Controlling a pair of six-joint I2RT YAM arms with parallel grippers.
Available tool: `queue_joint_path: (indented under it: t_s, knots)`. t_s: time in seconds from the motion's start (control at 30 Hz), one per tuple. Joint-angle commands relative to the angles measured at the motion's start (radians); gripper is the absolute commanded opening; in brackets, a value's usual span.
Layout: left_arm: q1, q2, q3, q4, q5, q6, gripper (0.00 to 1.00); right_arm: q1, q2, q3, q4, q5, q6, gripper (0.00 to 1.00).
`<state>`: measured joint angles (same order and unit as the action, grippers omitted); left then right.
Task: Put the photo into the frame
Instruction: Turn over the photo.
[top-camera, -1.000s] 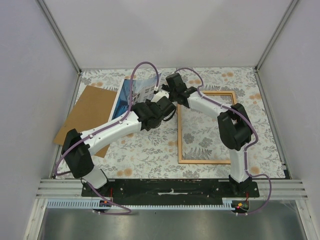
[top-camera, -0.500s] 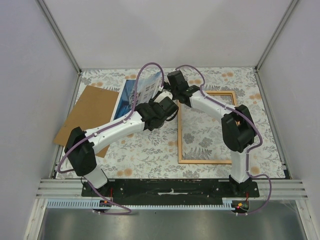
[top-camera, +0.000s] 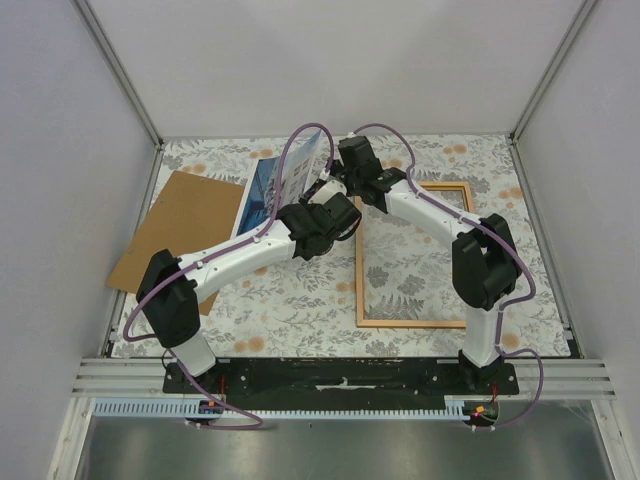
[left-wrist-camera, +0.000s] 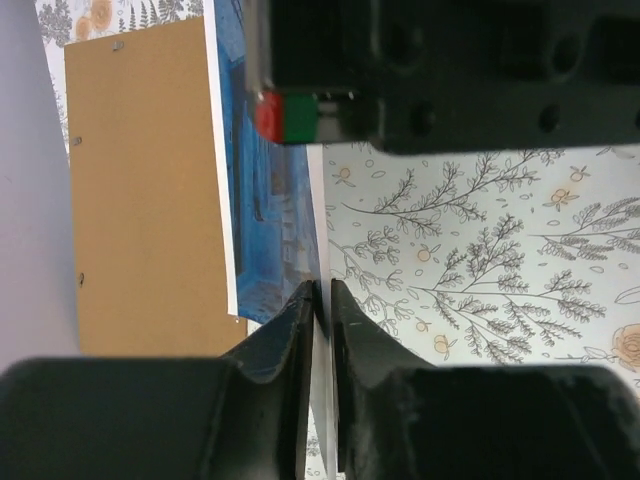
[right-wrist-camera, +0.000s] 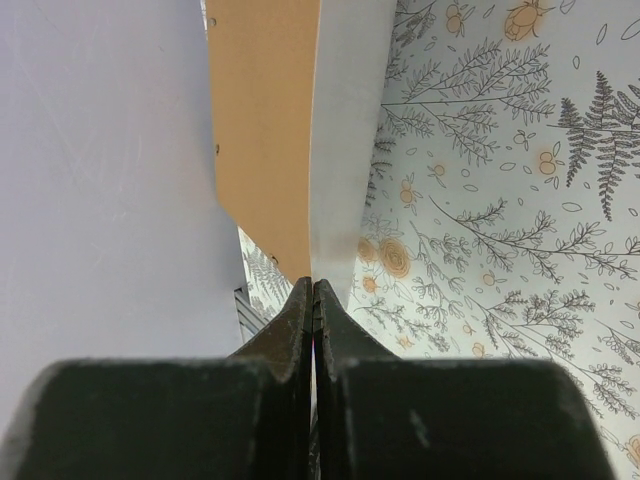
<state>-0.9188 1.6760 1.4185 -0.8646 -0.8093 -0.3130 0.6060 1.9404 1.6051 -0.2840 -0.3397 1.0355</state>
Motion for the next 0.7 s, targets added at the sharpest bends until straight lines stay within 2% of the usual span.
queue_joint_path:
  t_s: [0.0,0.03,0.07,0.1,0.17,0.23,0.4,0.5,0.67]
  knots:
    - [-0.006,-0.001,0.074,0.001,-0.056,0.025,0.11,0.003,-0.066,0.01,-0.001,0.001,-0.009,0.0]
    - [-0.006,-0.002,0.083,-0.007,-0.059,0.025,0.07,0.003,-0.07,0.01,-0.003,0.005,-0.011,0.01]
    - [-0.008,-0.001,0.094,-0.014,-0.06,0.023,0.02,0.001,-0.075,0.01,-0.004,0.008,-0.014,0.06]
    - [-0.008,-0.001,0.108,-0.023,-0.06,0.025,0.02,0.0,-0.081,0.01,-0.01,0.016,-0.018,0.15]
    - [-0.011,-0.005,0.137,-0.034,-0.062,0.028,0.02,-0.012,-0.104,0.012,-0.027,0.031,-0.04,0.44]
    - [-0.012,-0.007,0.18,-0.05,-0.048,0.031,0.02,-0.038,-0.139,0.003,-0.044,0.044,-0.06,0.62]
    - [-0.012,0.022,0.388,-0.12,0.016,0.019,0.02,-0.182,-0.3,-0.085,-0.066,0.053,-0.098,0.78]
    - [-0.02,0.066,0.551,-0.172,0.068,0.008,0.02,-0.291,-0.435,-0.143,-0.105,0.083,-0.144,0.83]
    - [-0.072,0.149,0.804,-0.191,0.151,0.003,0.02,-0.491,-0.613,-0.244,-0.188,0.168,-0.239,0.85]
